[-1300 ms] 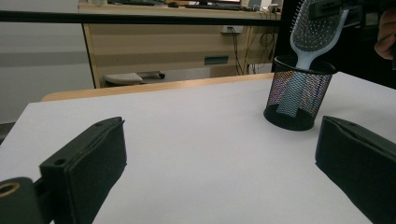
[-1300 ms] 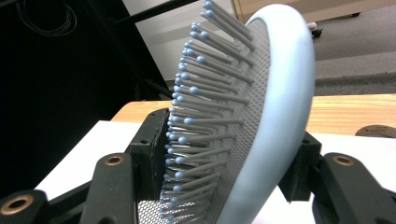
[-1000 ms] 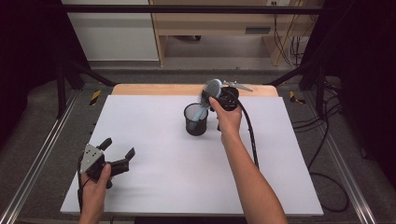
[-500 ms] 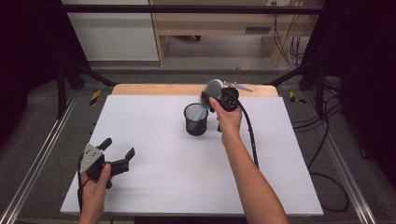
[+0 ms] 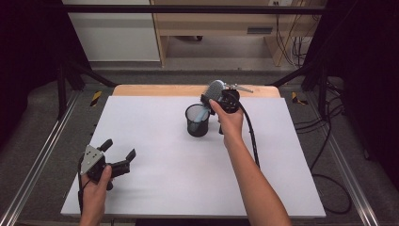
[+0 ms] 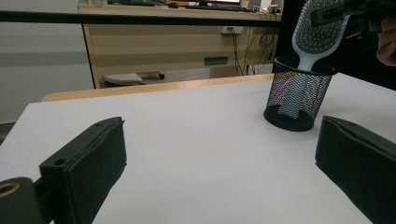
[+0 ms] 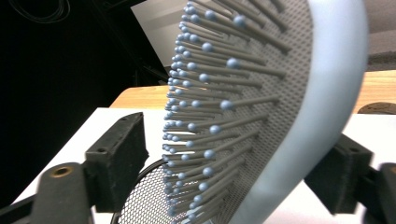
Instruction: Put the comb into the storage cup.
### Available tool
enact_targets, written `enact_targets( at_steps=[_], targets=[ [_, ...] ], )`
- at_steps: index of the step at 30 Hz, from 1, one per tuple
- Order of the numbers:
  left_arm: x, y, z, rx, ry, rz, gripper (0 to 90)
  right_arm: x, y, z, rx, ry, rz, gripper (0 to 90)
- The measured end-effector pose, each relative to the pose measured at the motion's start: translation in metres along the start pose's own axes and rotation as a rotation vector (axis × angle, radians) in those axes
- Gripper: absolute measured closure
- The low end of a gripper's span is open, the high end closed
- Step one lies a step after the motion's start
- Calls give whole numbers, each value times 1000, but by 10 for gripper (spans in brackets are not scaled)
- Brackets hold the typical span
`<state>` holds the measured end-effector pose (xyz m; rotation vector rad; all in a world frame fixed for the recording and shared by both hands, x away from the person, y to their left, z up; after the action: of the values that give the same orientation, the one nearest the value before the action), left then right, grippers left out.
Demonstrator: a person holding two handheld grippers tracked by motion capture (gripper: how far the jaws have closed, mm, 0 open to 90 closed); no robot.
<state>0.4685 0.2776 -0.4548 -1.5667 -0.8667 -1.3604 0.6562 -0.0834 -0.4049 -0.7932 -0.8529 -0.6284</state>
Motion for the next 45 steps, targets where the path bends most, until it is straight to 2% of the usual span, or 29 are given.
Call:
enact_targets(
  at_steps=[7, 13, 20, 35, 45],
  targets=[
    [0, 0, 0, 1, 0, 1, 20, 0, 0, 0, -27, -7, 5, 64],
    [0, 0, 1, 2, -2, 0, 20, 1, -1, 2, -34, -17, 3, 39],
    [0, 0, 1, 6, -4, -2, 19, 2, -4, 7, -32, -57, -6, 35],
    [0, 0, 2, 8, -4, -2, 19, 2, -7, 11, -71, -131, -8, 42],
    [0, 0, 1, 7, -2, -2, 19, 3, -8, 12, -74, -138, -10, 42]
  ],
)
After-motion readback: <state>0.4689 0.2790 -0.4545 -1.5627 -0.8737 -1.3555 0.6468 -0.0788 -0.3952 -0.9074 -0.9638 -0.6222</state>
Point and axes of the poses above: each handheld gripper's, and its own axes: y roughly forward along the jaws, x roughly out of its top, z roughly to its left, the point moved 4 cm from there along y, roughly forward along the jaws, and after that the axes turned 3 degrees about x, right-handed, at the moved point
